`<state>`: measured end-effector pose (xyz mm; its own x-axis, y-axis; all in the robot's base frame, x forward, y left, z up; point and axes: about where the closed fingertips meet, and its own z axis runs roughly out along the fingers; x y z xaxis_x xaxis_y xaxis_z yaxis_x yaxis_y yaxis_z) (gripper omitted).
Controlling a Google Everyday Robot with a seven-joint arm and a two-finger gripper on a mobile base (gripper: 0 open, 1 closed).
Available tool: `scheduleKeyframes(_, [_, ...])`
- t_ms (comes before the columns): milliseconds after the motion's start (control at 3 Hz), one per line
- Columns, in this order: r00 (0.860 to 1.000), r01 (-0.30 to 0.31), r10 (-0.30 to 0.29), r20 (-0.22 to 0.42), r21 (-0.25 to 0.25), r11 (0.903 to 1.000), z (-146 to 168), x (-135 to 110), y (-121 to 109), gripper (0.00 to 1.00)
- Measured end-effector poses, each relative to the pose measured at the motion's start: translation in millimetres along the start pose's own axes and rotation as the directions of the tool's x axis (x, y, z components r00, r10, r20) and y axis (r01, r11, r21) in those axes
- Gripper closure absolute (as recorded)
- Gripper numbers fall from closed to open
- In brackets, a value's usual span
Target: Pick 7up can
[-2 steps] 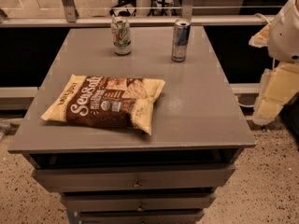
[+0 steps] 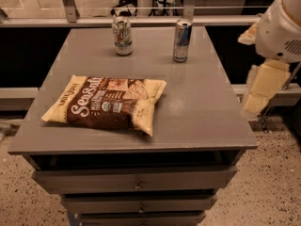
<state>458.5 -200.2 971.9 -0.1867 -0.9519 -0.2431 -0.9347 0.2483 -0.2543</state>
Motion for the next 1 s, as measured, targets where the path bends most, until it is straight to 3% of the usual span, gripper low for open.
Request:
scheduleKeyframes(667, [0.983,0.014,-0.018,0.183,0.026,0.9996,55.5,-91.3,-67.0,0.00])
scheduleKeyframes(1000, [0.962,-0.013,-0.001,0.275,0.048,0.9987,103.8,-145.5,-114.6,0.00])
